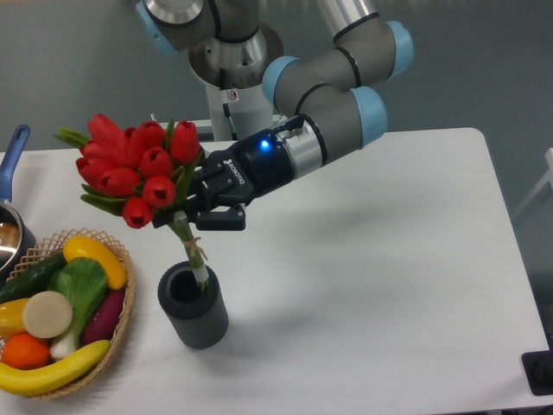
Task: Insert the flowers into the vase
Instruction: 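Tilt the bunch upright and lower the stems into the vase opening, then push the tulip stems down into the grey vase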
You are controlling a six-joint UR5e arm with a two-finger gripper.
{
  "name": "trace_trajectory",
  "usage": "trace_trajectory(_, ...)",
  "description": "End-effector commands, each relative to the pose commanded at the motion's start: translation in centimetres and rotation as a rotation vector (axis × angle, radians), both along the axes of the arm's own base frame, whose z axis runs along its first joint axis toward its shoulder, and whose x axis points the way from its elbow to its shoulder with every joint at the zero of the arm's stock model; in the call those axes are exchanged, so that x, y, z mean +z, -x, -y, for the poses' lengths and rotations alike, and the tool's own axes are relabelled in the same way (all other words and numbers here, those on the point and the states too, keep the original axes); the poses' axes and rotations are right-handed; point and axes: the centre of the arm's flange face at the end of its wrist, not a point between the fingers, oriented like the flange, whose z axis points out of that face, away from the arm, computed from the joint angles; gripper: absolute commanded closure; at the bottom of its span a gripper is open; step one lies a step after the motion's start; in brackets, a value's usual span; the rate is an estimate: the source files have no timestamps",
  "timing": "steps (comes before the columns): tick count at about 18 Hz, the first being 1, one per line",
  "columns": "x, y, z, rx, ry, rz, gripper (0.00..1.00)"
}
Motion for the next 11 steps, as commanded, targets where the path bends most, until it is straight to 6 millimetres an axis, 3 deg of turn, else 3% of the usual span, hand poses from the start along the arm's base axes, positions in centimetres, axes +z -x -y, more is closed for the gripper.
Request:
trace_trajectory(5, -2.2, -0.2, -0.5, -0.010, 0.022, 0.039, 0.76)
trace_trajectory(11, -6.7, 0.7, -0.7, -0.003, 0.071, 0.106, 0.76)
